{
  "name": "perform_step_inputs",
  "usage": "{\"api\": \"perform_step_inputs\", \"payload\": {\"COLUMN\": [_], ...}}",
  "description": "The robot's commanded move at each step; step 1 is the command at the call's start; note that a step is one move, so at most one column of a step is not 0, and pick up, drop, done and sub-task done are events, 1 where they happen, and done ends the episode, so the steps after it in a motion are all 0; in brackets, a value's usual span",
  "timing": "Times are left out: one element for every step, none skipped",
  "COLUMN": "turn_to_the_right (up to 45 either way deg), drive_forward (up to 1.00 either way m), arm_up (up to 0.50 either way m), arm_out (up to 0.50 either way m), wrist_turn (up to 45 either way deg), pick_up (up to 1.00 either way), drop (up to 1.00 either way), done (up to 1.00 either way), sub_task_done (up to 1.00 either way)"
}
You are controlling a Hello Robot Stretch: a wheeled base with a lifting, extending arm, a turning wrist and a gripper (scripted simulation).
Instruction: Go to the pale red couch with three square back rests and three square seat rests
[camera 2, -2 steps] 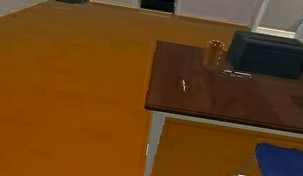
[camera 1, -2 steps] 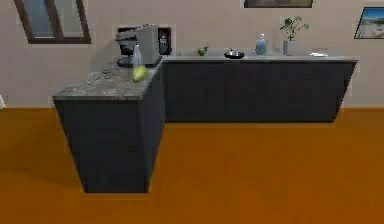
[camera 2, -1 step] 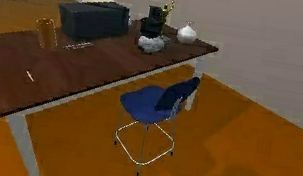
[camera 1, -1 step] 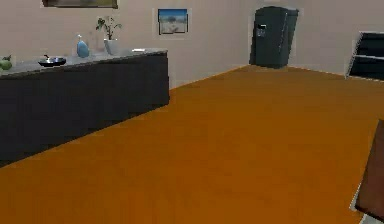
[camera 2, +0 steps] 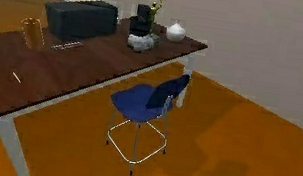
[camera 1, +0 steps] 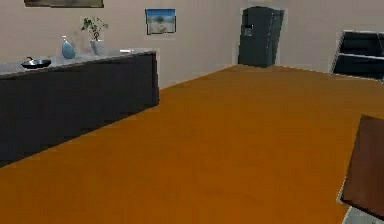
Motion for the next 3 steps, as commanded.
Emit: {"api": "perform_step_inputs", "payload": {"turn_to_the_right": [0.0, 42.0, 0.0], "drive_forward": [0.85, 0.00, 1.00], "arm_up": [0.00, 0.00, 0.00], "arm_out": [0.00, 0.00, 0.00], "wrist_turn": [0.0, 0.0, 0.0], "pick_up": [0.00, 0.00, 0.00], "drop": [0.00, 0.00, 0.00], "done": [0.00, 0.00, 0.00], "sub_task_done": [0.00, 0.00, 0.00]}}
